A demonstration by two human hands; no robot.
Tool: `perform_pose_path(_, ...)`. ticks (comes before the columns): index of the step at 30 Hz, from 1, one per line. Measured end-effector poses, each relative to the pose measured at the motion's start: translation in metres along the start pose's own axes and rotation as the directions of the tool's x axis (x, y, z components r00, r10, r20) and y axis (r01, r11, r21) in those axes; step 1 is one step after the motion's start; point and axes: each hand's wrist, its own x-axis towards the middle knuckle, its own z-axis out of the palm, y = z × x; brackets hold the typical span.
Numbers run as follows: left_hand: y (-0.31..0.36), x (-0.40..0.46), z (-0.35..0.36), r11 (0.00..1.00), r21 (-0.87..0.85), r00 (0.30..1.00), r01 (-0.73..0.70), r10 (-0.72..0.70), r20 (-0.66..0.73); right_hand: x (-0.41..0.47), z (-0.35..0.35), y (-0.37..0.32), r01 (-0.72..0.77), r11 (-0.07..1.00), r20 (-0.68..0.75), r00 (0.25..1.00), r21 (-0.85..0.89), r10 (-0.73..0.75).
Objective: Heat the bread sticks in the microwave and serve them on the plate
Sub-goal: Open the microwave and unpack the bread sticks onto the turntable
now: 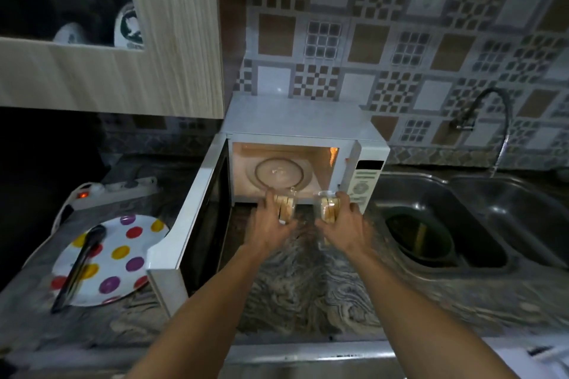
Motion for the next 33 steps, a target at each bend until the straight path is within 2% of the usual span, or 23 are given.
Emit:
perform_pose_path(7,-0.039,-0.016,0.055,0.960,-0.197,0.979,0.199,-0.188,0.075,0.006,0.055,0.031,-0.049,0.998,0.164,0.986,0.033,0.043)
perform_pose_path(10,-0.047,-0.013,0.074,0.953,-0.188,0.971,0.239,-0.229,0.071,0.016,0.071,0.041,-0.086,0.994,0.199,0.977,0.065,0.072)
perform_pose_path(14,-0.051,-0.013,0.087,0.941,-0.252,0.974,0.226,-0.224,0.037,0.029,0.090,0.055,-0.057,0.992,0.233,0.972,0.115,0.029)
perform_pose_path(17,-0.053,-0.018,0.088,0.934,-0.279,0.975,0.223,-0.220,0.043,0.028,0.096,0.062,-0.046,0.995,0.233,0.972,0.084,0.025)
perform_pose_path(21,-0.051,-0.021,0.085,0.908,-0.252,0.941,0.336,-0.334,0.054,0.028,0.089,0.067,-0.002,0.996,0.239,0.971,0.084,-0.019)
perform_pose_path(23,-0.056,-0.024,0.082,0.866,-0.252,0.897,0.433,-0.442,0.021,0.028,0.086,0.071,0.062,0.996,0.197,0.977,0.070,-0.075)
perform_pose_path(26,-0.065,-0.026,0.073,0.759,-0.388,0.829,0.523,-0.559,0.025,0.033,0.082,0.075,0.189,0.982,0.057,0.981,-0.016,-0.188)
perform_pose_path(28,-0.070,-0.027,0.068,0.689,-0.420,0.773,0.591,-0.633,0.048,0.036,0.080,0.071,0.353,0.932,-0.046,0.933,-0.076,-0.357)
perform_pose_path(29,-0.072,-0.027,0.066,0.671,-0.413,0.754,0.616,-0.654,0.063,0.037,0.079,0.067,0.438,0.891,-0.054,0.893,-0.115,-0.446)
perform_pose_path(31,-0.079,-0.029,0.065,0.672,-0.401,0.759,0.622,-0.644,0.097,0.033,0.079,0.054,0.571,0.805,0.030,0.818,-0.163,-0.574)
perform_pose_path(33,-0.081,-0.031,0.064,0.699,-0.371,0.778,0.612,-0.617,0.119,0.024,0.082,0.040,0.656,0.745,0.165,0.753,-0.118,-0.637)
